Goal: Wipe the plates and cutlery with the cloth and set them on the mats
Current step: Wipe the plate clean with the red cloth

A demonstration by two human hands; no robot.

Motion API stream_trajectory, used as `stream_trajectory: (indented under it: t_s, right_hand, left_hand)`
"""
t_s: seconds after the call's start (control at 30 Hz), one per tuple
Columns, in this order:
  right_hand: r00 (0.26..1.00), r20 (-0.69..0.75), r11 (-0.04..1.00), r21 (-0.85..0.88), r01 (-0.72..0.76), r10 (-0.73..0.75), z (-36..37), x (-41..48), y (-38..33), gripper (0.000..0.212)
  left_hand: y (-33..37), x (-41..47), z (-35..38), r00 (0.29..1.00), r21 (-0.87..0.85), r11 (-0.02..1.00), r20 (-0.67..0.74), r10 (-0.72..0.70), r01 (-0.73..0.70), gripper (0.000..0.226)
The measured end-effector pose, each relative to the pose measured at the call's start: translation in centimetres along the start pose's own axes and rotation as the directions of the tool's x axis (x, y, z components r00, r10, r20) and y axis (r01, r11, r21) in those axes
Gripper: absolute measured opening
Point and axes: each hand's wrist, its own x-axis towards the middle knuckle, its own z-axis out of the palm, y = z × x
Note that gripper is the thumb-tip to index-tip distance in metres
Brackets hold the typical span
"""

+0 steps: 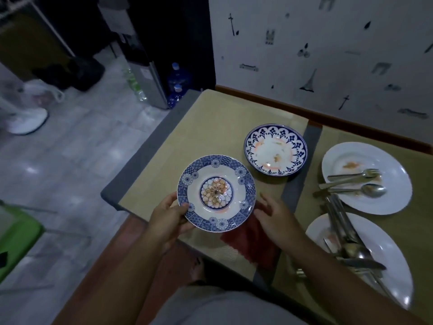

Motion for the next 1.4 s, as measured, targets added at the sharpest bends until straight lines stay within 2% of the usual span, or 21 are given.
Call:
stream_trajectory:
  t_s: [0.07, 0.1, 0.2, 0.27, 0.33, 0.53, 0.6, 0.67, 0.7, 0.77, 0.87, 0.97, 1.07, 1.13, 1.2, 1.4]
  right_hand:
    - [0.999, 0.004, 0.930, -0.365, 0.051, -0.053, 1.5, 0.0, 1.8, 0.068]
    - [0.998, 0.032, 0.887, -0.457, 0.060, -0.051, 2.2, -0.1, 2.5, 0.079]
    - [0.993, 0.087, 0.781, -0.614, 0.114, -0.076, 4.1, -0.2, 3.9, 0.104]
    - [0.992, 0.090, 0.710, -0.692, 0.128, -0.092, 5.1, -0.2, 4.4, 0.107]
    - [0.991, 0.062, 0.678, -0.724, 0.126, -0.119, 5.7, -0.4, 4.8, 0.099]
    - [0.951, -0.047, 0.699, -0.690, 0.190, -0.305, 6.4, 0.2, 5.4, 0.038]
    - [0.940, -0.080, 0.738, -0.643, 0.205, -0.331, 6.0, 0.9, 5.0, 0.027]
    - [0.954, -0.151, 0.849, -0.508, 0.150, -0.259, 5.4, 1.1, 3.8, 0.023]
    - [0.957, -0.228, 0.911, -0.407, 0.074, -0.179, 5.0, 1.2, 3.3, 0.021]
    - [0.920, -0.389, 0.972, -0.226, -0.061, -0.033, 4.0, 1.3, 2.6, 0.017]
    - [0.873, -0.482, 0.982, -0.188, -0.015, -0.079, 2.7, 1.0, 0.6, 0.015]
    - [0.874, -0.411, 0.956, -0.234, 0.175, -0.261, 2.9, 0.0, -3.4, 0.027]
    - [0.886, -0.195, 0.869, -0.367, 0.331, -0.420, 4.5, 0.1, -5.8, 0.041]
    - [0.919, 0.010, 0.776, -0.533, 0.338, -0.393, 5.9, 0.6, -6.1, 0.049]
    - [0.946, 0.124, 0.714, -0.629, 0.308, -0.299, 6.9, 0.9, -5.8, 0.057]
    - [0.896, 0.193, 0.682, -0.591, 0.432, -0.400, 7.3, 1.3, -4.2, 0.042]
  left_hand:
    - [-0.2, 0.6, -1.0, 1.000, 0.000, 1.000, -0.015, -0.003, 0.003, 0.036]
    - [-0.3, 0.8, -1.5, 1.000, 0.003, 1.000, -0.017, -0.006, 0.006, 0.036]
    - [-0.5, 1.5, -2.7, 1.000, -0.007, 1.000, -0.013, -0.015, 0.015, 0.034]
    - [-0.8, 1.9, -3.4, 1.000, -0.021, 1.000, -0.003, -0.023, 0.023, 0.033]
    - [-1.1, 2.2, -3.9, 0.999, -0.043, 0.999, 0.007, -0.031, 0.032, 0.033]
    - [-1.7, 3.0, -4.7, 0.998, -0.092, 0.994, 0.017, -0.062, 0.063, 0.035]
    - [-1.7, 3.2, -4.8, 0.998, -0.094, 0.993, 0.016, -0.068, 0.069, 0.036]
    - [-1.6, 3.2, -4.8, 0.997, -0.097, 0.993, 0.016, -0.069, 0.071, 0.036]
    - [-1.5, 3.3, -4.8, 0.998, -0.100, 0.993, 0.016, -0.068, 0.069, 0.036]
    - [-1.3, 3.3, -4.6, 0.998, -0.104, 0.992, 0.013, -0.066, 0.067, 0.036]
    - [-1.3, 3.3, -4.2, 0.998, -0.112, 0.991, 0.013, -0.068, 0.069, 0.035]
    - [-1.1, 2.9, -3.6, 0.997, -0.106, 0.992, 0.034, -0.069, 0.072, 0.034]
    - [-0.9, 2.5, -2.7, 0.997, -0.050, 0.997, 0.057, -0.051, 0.054, 0.034]
    - [-0.7, 1.9, -2.1, 0.996, 0.017, 1.000, 0.084, -0.004, 0.003, 0.036]
    - [-0.5, 1.2, -1.5, 0.994, 0.029, 0.999, 0.102, 0.033, -0.036, 0.036]
    - [-0.2, -0.2, -0.7, 0.985, -0.012, 0.998, 0.158, 0.066, -0.065, 0.035]
